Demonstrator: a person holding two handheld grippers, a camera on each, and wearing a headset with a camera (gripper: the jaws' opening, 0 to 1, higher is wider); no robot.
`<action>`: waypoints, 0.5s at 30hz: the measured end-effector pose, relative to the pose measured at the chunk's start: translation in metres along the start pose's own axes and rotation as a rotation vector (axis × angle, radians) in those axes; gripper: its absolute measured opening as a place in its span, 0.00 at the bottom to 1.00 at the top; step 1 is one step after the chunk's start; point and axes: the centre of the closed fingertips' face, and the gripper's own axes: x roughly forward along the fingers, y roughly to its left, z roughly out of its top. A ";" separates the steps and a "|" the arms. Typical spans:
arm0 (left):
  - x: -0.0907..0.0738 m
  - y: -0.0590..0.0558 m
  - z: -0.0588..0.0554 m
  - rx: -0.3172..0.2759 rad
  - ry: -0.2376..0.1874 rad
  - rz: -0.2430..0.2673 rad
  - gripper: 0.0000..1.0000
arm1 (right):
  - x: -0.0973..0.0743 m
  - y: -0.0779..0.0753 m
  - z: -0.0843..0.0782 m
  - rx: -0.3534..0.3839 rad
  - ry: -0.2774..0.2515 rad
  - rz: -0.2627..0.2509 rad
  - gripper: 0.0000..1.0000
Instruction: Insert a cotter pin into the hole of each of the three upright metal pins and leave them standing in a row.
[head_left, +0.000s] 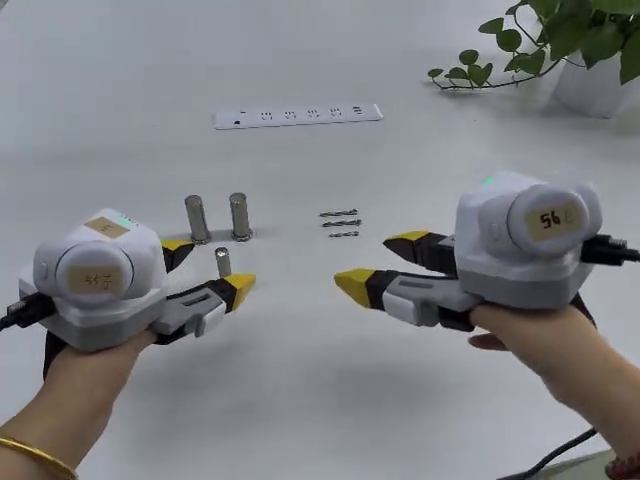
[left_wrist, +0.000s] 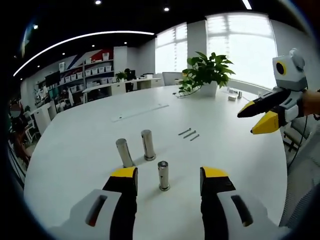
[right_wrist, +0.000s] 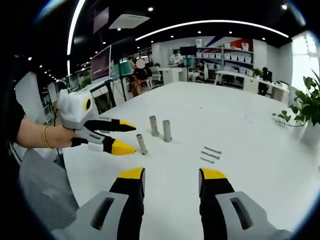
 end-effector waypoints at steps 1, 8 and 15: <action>-0.002 0.000 0.001 -0.005 -0.005 -0.001 0.50 | 0.001 -0.001 0.001 -0.012 0.009 0.005 0.38; -0.011 0.000 0.004 -0.048 -0.010 -0.008 0.63 | 0.016 -0.016 -0.004 -0.079 0.135 0.053 0.33; -0.024 0.001 0.000 0.037 0.022 0.021 0.73 | 0.034 -0.035 -0.011 -0.153 0.265 0.094 0.29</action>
